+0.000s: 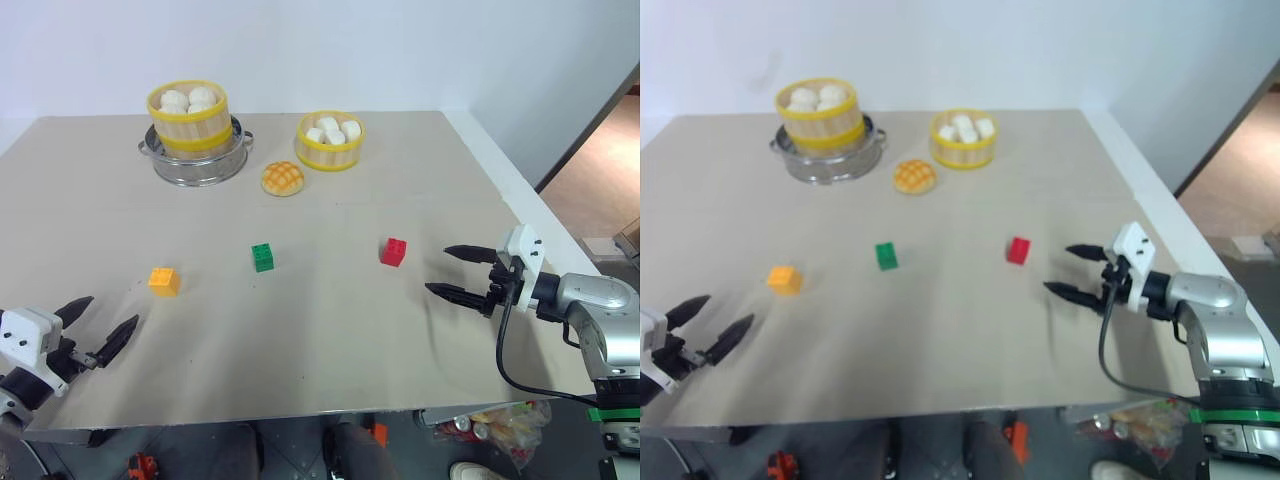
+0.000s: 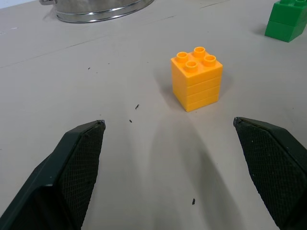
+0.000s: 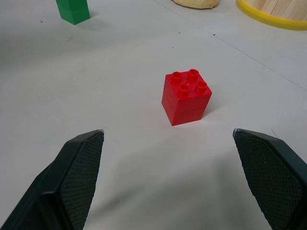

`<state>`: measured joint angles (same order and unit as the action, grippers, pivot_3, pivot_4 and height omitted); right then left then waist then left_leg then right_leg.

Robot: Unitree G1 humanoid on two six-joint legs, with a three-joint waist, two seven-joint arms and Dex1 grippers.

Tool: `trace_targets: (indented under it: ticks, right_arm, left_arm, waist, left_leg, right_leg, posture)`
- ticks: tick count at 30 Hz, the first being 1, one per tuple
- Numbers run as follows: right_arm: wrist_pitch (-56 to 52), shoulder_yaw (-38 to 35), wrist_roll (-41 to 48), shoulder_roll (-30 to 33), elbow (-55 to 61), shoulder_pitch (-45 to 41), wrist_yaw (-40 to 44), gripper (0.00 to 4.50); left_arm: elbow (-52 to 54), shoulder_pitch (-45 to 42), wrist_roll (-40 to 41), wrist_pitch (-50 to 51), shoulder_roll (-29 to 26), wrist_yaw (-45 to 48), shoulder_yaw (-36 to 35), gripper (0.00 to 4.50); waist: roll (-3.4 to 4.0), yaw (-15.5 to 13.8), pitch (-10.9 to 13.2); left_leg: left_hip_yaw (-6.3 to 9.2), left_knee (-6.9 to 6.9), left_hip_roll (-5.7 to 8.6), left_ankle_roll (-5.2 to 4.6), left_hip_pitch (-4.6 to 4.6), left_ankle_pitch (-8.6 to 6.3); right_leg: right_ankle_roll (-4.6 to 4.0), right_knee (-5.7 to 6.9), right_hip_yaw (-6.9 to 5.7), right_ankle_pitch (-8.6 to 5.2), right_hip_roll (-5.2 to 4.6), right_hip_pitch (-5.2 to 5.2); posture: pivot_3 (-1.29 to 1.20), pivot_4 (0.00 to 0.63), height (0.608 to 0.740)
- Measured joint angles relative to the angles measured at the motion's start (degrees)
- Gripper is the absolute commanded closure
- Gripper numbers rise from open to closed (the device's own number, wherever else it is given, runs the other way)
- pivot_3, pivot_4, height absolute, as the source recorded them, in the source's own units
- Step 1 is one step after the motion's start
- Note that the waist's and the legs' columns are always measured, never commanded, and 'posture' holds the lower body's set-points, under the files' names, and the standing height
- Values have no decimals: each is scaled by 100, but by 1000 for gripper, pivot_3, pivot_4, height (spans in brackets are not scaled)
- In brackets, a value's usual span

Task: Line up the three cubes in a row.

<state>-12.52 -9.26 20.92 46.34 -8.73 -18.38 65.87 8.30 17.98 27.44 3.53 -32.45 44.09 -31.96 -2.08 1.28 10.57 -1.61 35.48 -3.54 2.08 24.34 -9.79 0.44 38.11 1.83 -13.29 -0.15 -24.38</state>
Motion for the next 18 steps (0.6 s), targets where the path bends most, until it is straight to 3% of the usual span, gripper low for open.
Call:
trace_targets:
  ticks: [8,18]
  right_arm:
    - [29,0,10,-1,-1,83,-26,0]
    - [-80,-1,66,0,0,81,28,0]
  left_arm:
    - [-17,-114,1129,567,9,541,-49,55]
    - [-110,138,928,5,-23,993,-95,55]
  waist:
    - [0,1,0]
    - [0,4,0]
  left_leg:
    - [0,2,0,0,0,0]
    - [0,2,0,0,-1,0]
  right_leg:
    - [1,1,0,1,1,0]
    - [0,1,3,1,3,0]
  posture:
    - [0,150,740]
    - [0,150,740]
